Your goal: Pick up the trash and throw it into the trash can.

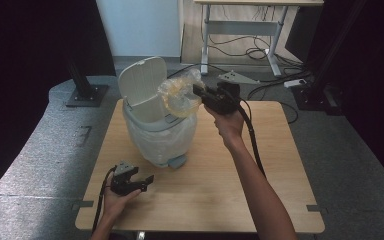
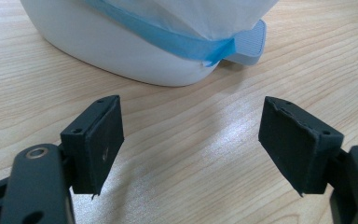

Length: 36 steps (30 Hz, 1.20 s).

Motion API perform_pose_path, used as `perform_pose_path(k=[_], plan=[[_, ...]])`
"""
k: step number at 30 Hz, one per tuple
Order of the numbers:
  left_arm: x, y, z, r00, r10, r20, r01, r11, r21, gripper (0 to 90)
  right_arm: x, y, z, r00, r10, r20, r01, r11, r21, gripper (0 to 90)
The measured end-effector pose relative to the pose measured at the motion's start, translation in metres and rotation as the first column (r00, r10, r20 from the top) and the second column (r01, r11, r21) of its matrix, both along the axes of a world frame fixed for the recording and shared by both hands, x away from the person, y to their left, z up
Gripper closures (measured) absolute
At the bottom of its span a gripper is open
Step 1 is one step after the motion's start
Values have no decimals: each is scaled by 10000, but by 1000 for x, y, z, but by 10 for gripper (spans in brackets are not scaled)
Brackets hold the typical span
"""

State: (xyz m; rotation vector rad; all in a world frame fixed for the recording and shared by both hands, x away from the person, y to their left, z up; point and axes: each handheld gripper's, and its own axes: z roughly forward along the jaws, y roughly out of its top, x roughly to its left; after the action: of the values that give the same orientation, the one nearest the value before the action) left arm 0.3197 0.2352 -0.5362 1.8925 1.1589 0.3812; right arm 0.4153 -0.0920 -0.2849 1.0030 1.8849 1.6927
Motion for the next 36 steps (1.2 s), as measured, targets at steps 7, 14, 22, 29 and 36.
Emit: perform_pose_path(k=[7, 14, 22, 29, 36], plan=[[0, -1, 0, 10000, -38, 0, 38, 10000, -9, 216, 3, 8, 1, 10000, 62, -22, -62, 10000, -58, 796], [0, 0, 0, 10000, -7, -3, 7, 10000, -36, 216, 6, 15, 1, 9999, 135, -44, -136, 9998, -117, 796], [0, -2, -1, 10000, -78, -29, 78, 10000, -6, 217, 11, 24, 1, 9997, 218, -123, -219, 9997, -104, 794], [-1, -4, -1, 9999, -149, -21, 149, 9999, 72, 216, 15, 33, 2, 9995, 297, -110, -298, 9994, -154, 794], [-1, -3, 0, 9999, -138, -5, 138, 9999, -2, 217, 17, 44, 5, 9991, 422, -47, -423, 9989, -201, 794]])
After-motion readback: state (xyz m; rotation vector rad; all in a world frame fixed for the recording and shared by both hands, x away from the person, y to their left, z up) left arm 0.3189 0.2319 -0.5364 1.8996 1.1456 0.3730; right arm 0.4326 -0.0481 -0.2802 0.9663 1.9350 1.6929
